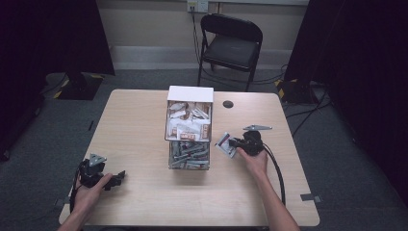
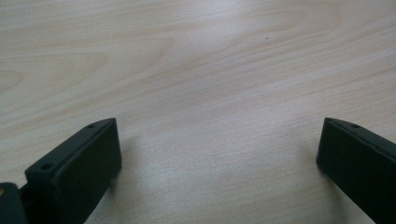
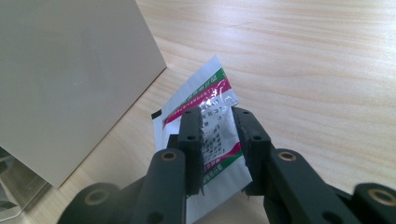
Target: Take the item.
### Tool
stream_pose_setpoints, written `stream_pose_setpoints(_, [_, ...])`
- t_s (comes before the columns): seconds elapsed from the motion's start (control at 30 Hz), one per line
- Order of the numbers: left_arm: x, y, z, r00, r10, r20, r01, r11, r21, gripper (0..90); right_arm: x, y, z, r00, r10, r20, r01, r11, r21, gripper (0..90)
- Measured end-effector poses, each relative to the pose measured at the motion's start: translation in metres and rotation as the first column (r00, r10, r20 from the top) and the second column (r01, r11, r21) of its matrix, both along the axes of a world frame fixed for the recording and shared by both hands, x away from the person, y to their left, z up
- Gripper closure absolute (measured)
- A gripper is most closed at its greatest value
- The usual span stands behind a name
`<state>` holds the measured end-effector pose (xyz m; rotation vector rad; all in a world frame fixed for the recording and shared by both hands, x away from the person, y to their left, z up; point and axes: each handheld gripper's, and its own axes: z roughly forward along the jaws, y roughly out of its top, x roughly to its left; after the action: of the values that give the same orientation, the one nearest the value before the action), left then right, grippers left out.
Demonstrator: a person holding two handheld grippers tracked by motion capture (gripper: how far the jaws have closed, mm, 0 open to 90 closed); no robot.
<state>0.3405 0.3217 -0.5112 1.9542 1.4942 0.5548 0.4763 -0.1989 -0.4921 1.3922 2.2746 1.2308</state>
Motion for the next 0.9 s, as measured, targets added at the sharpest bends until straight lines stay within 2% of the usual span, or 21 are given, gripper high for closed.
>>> stream_pose_setpoints(0.17, [0.000, 0.000, 0.000, 1.0000, 0.001, 0.002, -0.001, 1.0000, 0.000, 0.0, 0.001, 0.001, -0.001, 1.0000, -0.005, 0.002, 0.005, 1.000, -0.025, 67.4])
stream_pose_setpoints(0.37, [0.000, 0.000, 0.000, 1.0000, 0.001, 0.002, -0.001, 1.0000, 0.000, 0.0, 0.001, 0.002, -0.003, 1.0000, -0.001, -0.001, 0.001, 1.000, -0.020, 64.1])
stream_pose_setpoints(0.47, [0.000, 0.000, 0.000, 1.0000, 0.001, 0.002, -0.001, 1.0000, 0.000, 0.0, 0.000, 0.001, -0.001, 1.0000, -0.002, 0.006, 0.002, 1.000, -0.010, 55.2])
stream_pose_setpoints(0.5, [0.000, 0.000, 0.000, 1.0000, 0.001, 0.002, -0.001, 1.0000, 0.000, 0.0, 0.000, 0.001, -0.001, 1.0000, -0.002, 0.006, 0.002, 1.000, -0.010, 55.2])
stream_pose_setpoints(0.57, [0.000, 0.000, 0.000, 1.0000, 0.000, 0.001, 0.000, 1.0000, 0.000, 0.0, -0.001, 0.001, 0.002, 0.9999, -0.003, 0.013, 0.003, 1.000, -0.001, 47.6])
stream_pose_setpoints(0.6, [0.000, 0.000, 0.000, 1.0000, 0.000, 0.001, 0.000, 1.0000, 0.000, 0.0, -0.001, 0.001, 0.002, 0.9999, -0.003, 0.013, 0.003, 1.000, -0.001, 47.6])
stream_pose_setpoints(0.7, [0.000, 0.000, 0.000, 1.0000, 0.000, 0.000, 0.000, 1.0000, 0.000, 0.0, -0.005, 0.000, 0.007, 0.9997, -0.003, 0.026, 0.003, 1.000, -0.004, 36.6])
stream_pose_setpoints(0.73, [0.000, 0.000, 0.000, 1.0000, 0.000, 0.000, 0.000, 1.0000, 0.000, 0.0, -0.005, 0.000, 0.007, 0.9997, -0.003, 0.026, 0.003, 1.000, -0.004, 36.6])
stream_pose_setpoints(0.9, [0.000, 0.000, 0.000, 1.0000, 0.000, 0.000, 0.000, 1.0000, 0.001, 0.0, -0.011, -0.004, 0.019, 0.9993, -0.006, 0.038, 0.005, 1.000, 0.007, 24.9])
